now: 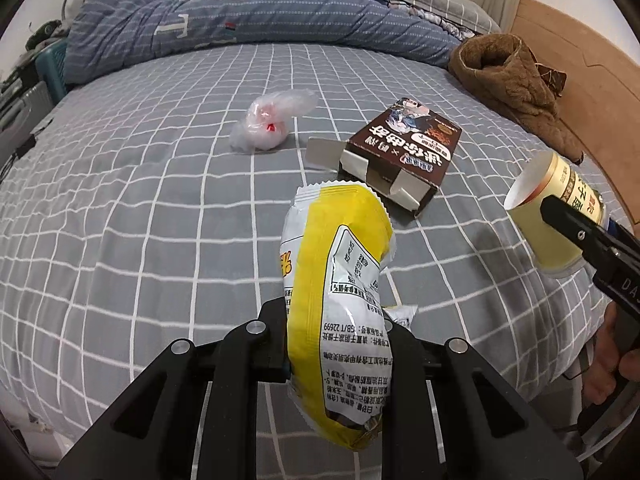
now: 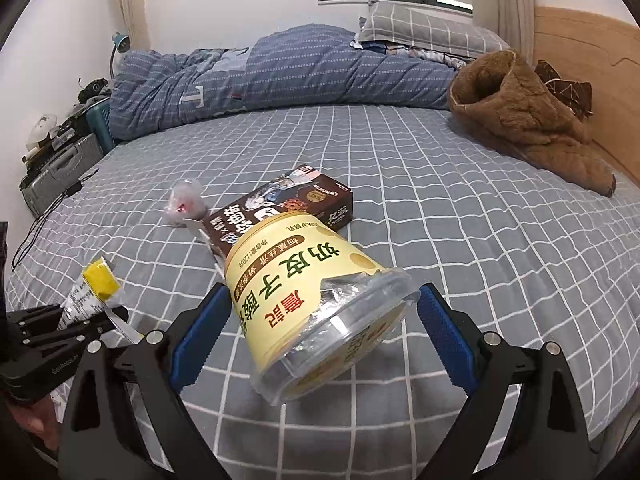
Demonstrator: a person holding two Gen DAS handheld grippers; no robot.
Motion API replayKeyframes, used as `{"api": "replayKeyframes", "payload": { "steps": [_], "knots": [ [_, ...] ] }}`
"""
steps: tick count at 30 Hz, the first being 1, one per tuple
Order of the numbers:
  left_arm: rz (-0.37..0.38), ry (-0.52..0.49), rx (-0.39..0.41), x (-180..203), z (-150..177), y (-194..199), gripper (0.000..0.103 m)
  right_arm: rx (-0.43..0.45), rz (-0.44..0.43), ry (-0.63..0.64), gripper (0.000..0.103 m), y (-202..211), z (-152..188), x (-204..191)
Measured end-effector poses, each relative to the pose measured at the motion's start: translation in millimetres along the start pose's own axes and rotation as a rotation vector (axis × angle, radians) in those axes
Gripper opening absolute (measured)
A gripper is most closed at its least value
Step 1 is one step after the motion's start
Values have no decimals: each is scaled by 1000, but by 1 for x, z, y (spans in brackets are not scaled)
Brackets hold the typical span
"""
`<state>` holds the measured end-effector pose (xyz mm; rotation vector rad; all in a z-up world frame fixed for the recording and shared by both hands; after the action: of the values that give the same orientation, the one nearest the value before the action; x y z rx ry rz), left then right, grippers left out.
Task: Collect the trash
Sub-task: 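Carry the yellow packet and yellow cup over the trash bin with both tools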
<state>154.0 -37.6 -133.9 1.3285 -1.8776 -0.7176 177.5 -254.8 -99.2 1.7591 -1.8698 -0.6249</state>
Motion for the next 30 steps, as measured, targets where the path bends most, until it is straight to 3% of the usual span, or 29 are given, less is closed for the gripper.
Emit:
{"api": "replayKeyframes", "payload": {
  "steps": [30],
  "knots": [
    [16, 7, 26, 17, 51, 54, 16, 7, -18, 3, 89, 78, 46, -23]
  ]
}}
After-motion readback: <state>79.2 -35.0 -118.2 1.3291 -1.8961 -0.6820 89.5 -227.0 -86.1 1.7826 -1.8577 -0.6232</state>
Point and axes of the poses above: each gripper's, at about its wrist camera, not at the fingertips, and y roughly against the way its jaws point, x to its right, z to its underside, the point moved 9 cm from there along -y, roughly the way its jaws point, and after that the axes turned 11 degrees about z, right-handed, at the moved point
